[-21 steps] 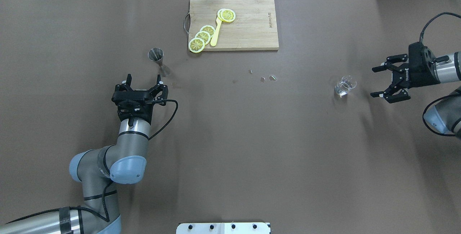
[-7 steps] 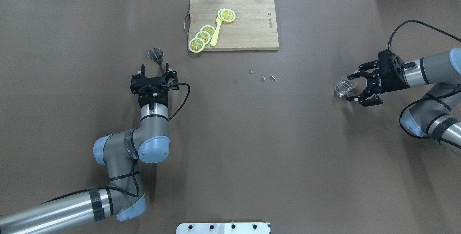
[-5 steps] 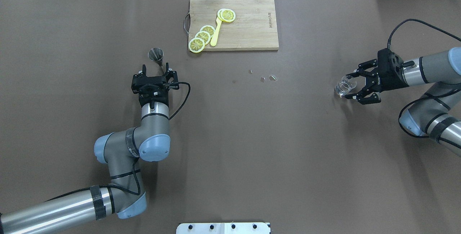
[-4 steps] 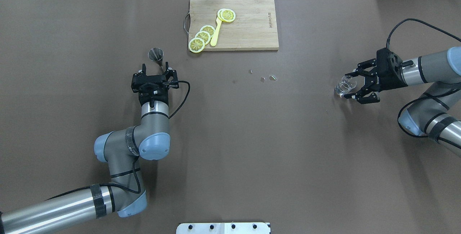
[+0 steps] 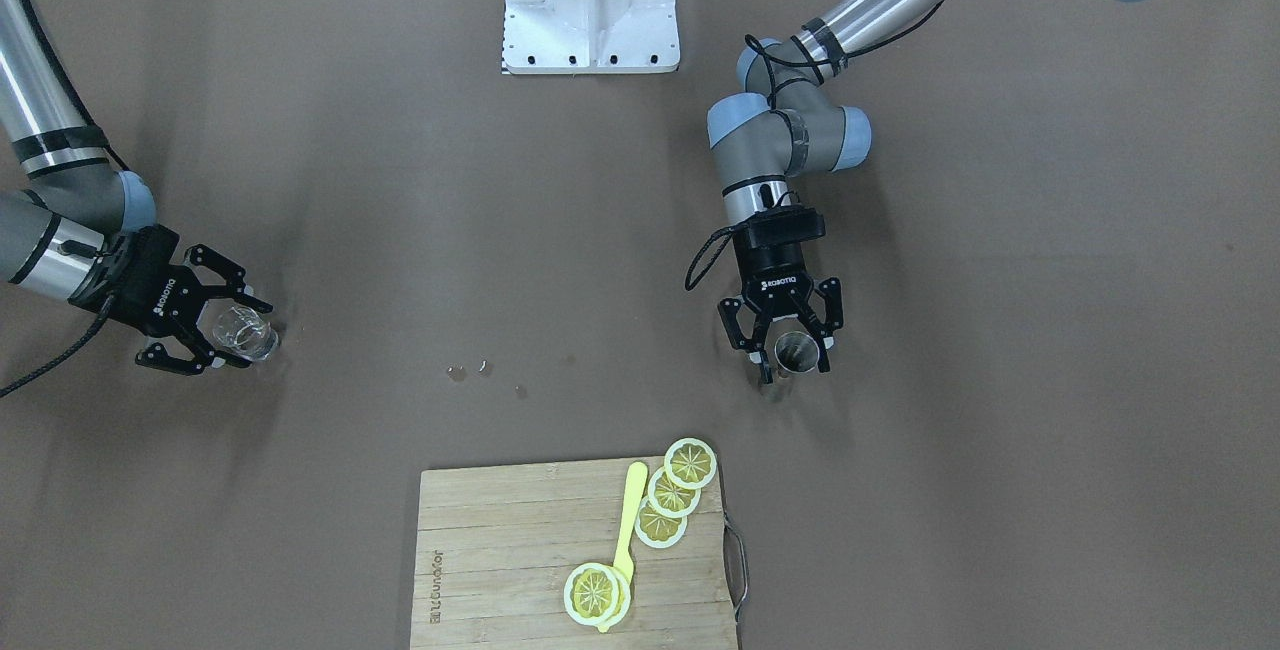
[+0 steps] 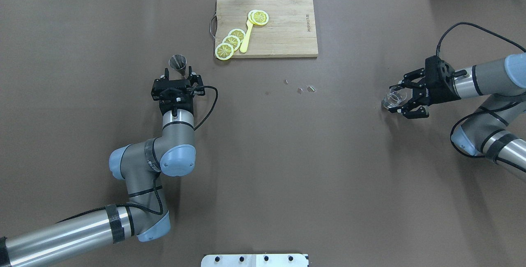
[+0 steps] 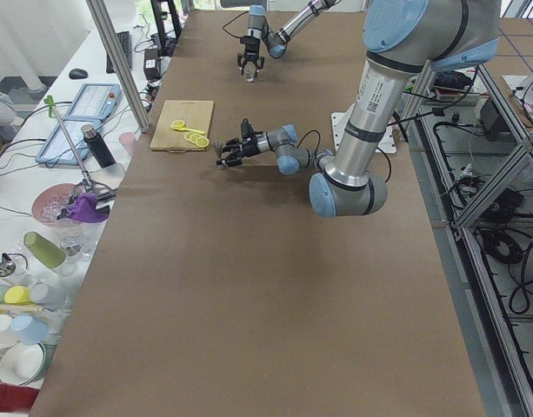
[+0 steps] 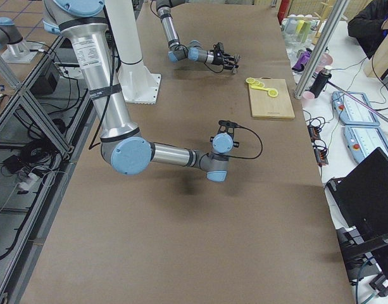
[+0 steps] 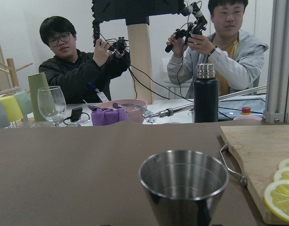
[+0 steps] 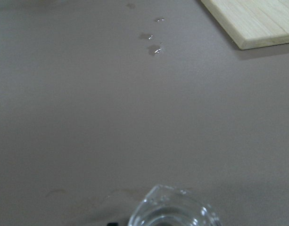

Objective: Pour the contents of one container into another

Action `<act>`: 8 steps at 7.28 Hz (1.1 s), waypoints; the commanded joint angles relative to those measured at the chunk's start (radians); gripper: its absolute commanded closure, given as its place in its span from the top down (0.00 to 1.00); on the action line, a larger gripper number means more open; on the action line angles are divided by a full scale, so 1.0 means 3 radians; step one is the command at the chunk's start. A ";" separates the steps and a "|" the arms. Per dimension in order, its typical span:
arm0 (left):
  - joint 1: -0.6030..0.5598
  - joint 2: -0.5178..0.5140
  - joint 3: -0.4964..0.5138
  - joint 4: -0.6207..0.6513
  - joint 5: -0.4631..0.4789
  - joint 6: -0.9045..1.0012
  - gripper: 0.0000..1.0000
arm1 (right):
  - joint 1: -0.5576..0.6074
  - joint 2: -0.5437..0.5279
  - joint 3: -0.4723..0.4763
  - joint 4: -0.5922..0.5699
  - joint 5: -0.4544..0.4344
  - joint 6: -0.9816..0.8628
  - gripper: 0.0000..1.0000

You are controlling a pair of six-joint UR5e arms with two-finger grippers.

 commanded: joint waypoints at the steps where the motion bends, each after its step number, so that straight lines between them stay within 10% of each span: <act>1: -0.0001 -0.0053 0.0064 0.0000 -0.0044 0.0000 0.71 | 0.0001 -0.0002 0.0005 -0.0014 -0.0002 0.0013 0.52; 3: -0.0001 -0.0053 0.0069 0.0000 -0.0050 0.0000 0.54 | 0.0026 0.0008 0.0020 -0.0024 0.0008 0.0028 0.35; 5: -0.0006 -0.0058 0.0064 0.0000 -0.0050 0.0000 0.14 | 0.0159 0.0013 0.0036 -0.0029 0.0049 0.0059 0.02; 8: -0.0047 -0.0160 -0.0186 0.0015 -0.0045 0.0051 0.00 | 0.0328 0.0018 0.0199 -0.0319 0.0090 0.0059 0.00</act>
